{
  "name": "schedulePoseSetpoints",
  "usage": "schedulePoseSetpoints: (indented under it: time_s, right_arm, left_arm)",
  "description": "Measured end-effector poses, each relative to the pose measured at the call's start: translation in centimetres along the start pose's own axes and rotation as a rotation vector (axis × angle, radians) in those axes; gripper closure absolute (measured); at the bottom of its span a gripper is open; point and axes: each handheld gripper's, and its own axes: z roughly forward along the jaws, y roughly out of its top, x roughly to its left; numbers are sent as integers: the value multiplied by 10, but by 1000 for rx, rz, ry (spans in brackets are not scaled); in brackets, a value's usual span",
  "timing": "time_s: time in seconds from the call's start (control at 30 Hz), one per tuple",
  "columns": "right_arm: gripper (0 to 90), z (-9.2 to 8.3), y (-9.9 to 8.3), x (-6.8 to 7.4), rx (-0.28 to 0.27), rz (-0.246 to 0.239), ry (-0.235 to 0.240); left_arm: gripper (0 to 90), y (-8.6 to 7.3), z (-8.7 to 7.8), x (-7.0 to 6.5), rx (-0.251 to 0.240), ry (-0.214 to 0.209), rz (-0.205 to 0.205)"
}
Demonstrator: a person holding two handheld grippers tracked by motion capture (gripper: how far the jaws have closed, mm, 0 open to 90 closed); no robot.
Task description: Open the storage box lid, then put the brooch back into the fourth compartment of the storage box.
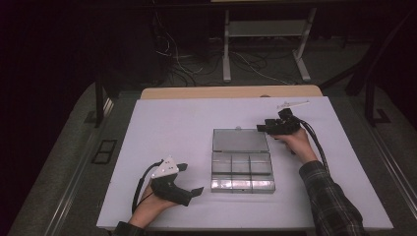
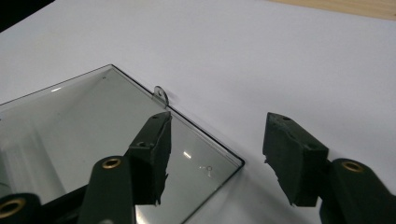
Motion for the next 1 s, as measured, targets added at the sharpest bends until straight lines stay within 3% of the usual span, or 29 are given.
schedulePoseSetpoints:
  time_s: [0.67, 1.0]
  right_arm:
    - [360, -46, -17, 29, -14, -85, 1]
    - [307, -70, -28, 45, -47, -134, -11]
  left_arm:
    - [0, 0, 1, 0, -2, 4, -6]
    - [0, 0, -1, 0, -4, 5, -2]
